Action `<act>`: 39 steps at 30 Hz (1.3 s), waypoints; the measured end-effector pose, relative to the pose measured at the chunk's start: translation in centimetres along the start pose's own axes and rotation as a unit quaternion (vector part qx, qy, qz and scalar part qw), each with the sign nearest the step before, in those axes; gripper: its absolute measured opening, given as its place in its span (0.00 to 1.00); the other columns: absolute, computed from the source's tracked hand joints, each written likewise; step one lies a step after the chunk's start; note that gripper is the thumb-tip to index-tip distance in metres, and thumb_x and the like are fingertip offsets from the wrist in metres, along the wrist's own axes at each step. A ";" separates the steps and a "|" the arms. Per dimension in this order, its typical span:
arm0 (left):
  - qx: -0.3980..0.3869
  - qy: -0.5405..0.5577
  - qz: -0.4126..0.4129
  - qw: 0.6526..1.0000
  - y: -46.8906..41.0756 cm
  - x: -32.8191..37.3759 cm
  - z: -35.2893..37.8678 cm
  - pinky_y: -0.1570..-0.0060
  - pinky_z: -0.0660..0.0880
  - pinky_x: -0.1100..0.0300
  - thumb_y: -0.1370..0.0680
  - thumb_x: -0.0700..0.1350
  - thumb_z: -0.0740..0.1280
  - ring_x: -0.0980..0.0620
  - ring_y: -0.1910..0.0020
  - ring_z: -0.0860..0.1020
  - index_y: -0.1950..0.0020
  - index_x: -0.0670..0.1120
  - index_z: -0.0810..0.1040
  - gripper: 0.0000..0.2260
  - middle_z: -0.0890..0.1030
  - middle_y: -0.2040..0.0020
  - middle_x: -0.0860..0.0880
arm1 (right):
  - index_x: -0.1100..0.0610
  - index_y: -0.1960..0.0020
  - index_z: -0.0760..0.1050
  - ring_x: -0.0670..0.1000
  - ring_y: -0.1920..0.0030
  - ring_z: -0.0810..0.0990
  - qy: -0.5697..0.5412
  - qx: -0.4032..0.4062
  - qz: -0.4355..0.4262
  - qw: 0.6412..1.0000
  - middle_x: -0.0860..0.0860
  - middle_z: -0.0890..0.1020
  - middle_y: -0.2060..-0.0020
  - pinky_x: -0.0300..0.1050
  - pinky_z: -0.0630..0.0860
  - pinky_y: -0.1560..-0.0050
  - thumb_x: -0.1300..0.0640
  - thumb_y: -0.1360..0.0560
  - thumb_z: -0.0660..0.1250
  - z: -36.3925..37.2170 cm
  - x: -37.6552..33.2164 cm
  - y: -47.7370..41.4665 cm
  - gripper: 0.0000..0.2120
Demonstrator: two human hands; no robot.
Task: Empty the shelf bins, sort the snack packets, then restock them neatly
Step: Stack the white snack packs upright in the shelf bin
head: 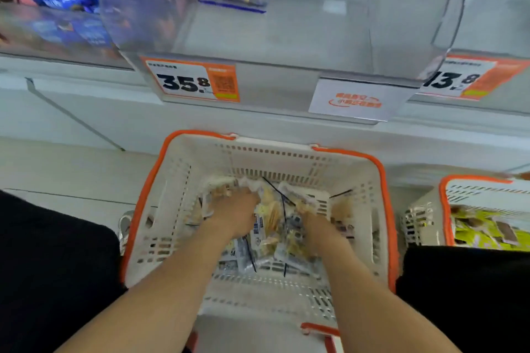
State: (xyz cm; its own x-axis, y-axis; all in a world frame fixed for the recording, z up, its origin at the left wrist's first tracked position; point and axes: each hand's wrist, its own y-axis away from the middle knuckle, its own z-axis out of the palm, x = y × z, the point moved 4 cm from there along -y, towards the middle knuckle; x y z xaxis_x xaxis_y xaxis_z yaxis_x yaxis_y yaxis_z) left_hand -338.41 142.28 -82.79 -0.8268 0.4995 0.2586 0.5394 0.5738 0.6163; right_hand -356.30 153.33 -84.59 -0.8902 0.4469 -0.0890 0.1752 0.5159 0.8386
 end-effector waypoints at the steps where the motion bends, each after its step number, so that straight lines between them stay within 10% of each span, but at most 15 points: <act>1: 0.005 -0.004 0.007 1.000 -0.5 0.3 0.8 0.39 0.77 0.44 0.19 0.39 0.67 0.41 0.33 0.75 0.23 0.49 0.70 0.24 0.70 0.26 0.44 | 0.55 0.34 0.71 0.56 0.49 0.79 -0.021 0.009 0.001 1.000 0.55 0.79 0.46 0.52 0.78 0.48 0.63 0.18 0.63 0.7 -0.3 -0.4 0.13; 9: 0.052 -0.151 -0.073 0.984 -2.3 1.2 3.5 0.26 0.60 0.38 0.24 0.55 0.76 0.38 0.26 0.67 0.24 0.45 0.65 0.35 0.70 0.28 0.43 | 0.54 0.28 0.67 0.54 0.45 0.80 -0.021 0.050 0.000 0.999 0.52 0.78 0.40 0.47 0.77 0.49 0.62 0.23 0.72 3.2 0.3 -3.3 0.26; 16: 0.139 0.167 -0.068 0.974 -2.1 0.1 0.7 0.54 0.73 0.53 0.27 0.48 0.78 0.48 0.48 0.77 0.48 0.52 0.75 0.14 0.79 0.50 0.52 | 0.51 0.52 0.76 0.54 0.53 0.79 -0.156 0.031 -0.029 0.987 0.50 0.79 0.55 0.46 0.77 0.51 0.53 0.24 0.72 1.8 0.2 -3.4 0.06; 18: 0.152 0.293 -0.067 0.942 -1.6 0.3 -0.8 0.64 0.71 0.57 0.25 0.43 0.75 0.50 0.59 0.78 0.55 0.52 0.75 0.09 0.79 0.58 0.52 | 0.51 0.64 0.68 0.51 0.65 0.71 -0.202 0.087 -0.025 0.975 0.49 0.71 0.67 0.44 0.68 0.62 0.52 0.24 0.72 -0.7 0.3 -3.0 0.15; 25: 0.222 0.317 0.065 0.920 2.4 1.6 -6.3 0.59 0.66 0.56 0.17 0.40 0.65 0.52 0.60 0.72 0.55 0.45 0.79 0.08 0.77 0.59 0.50 | 0.56 0.65 0.69 0.51 0.72 0.71 -0.273 0.135 -0.058 0.951 0.51 0.69 0.73 0.42 0.66 0.69 0.57 0.23 0.71 -9.0 -1.5 1.3 0.16; 29: 0.145 0.356 0.087 0.919 4.5 2.8 -8.5 0.51 0.73 0.58 0.16 0.47 0.68 0.55 0.49 0.79 0.43 0.47 0.83 0.07 0.83 0.47 0.52 | 0.63 0.54 0.76 0.52 0.77 0.78 -0.516 0.073 -0.003 0.853 0.62 0.79 0.67 0.40 0.71 0.78 0.67 0.22 0.68 -10.5 -2.2 5.0 0.02; 35: 0.012 0.432 0.121 0.893 9.5 3.3 -10.8 0.44 0.74 0.70 0.24 0.55 0.78 0.65 0.40 0.80 0.34 0.55 0.81 0.20 0.83 0.38 0.61 | 0.68 0.38 0.76 0.49 0.69 0.81 -0.701 -0.072 0.042 0.709 0.62 0.82 0.57 0.33 0.76 0.75 0.69 0.17 0.54 -10.0 -2.0 8.5 0.14; 39: 0.073 0.351 0.132 0.924 10.9 3.3 -12.1 0.40 0.78 0.59 0.29 0.48 0.83 0.64 0.46 0.81 0.41 0.58 0.83 0.18 0.85 0.44 0.62 | 0.70 0.34 0.74 0.52 0.67 0.84 -0.721 -0.105 -0.006 0.685 0.67 0.82 0.52 0.37 0.81 0.70 0.68 0.16 0.54 -10.2 -3.5 10.8 0.15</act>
State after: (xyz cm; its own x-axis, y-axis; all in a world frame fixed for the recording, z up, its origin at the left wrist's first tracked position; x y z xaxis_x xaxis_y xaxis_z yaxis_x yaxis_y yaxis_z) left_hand -337.16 142.37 -66.20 -0.5345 0.1196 0.8367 0.7110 0.5988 0.3686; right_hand -355.63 149.89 -69.70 0.4770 0.7787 -0.4077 -0.0288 0.4774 0.8782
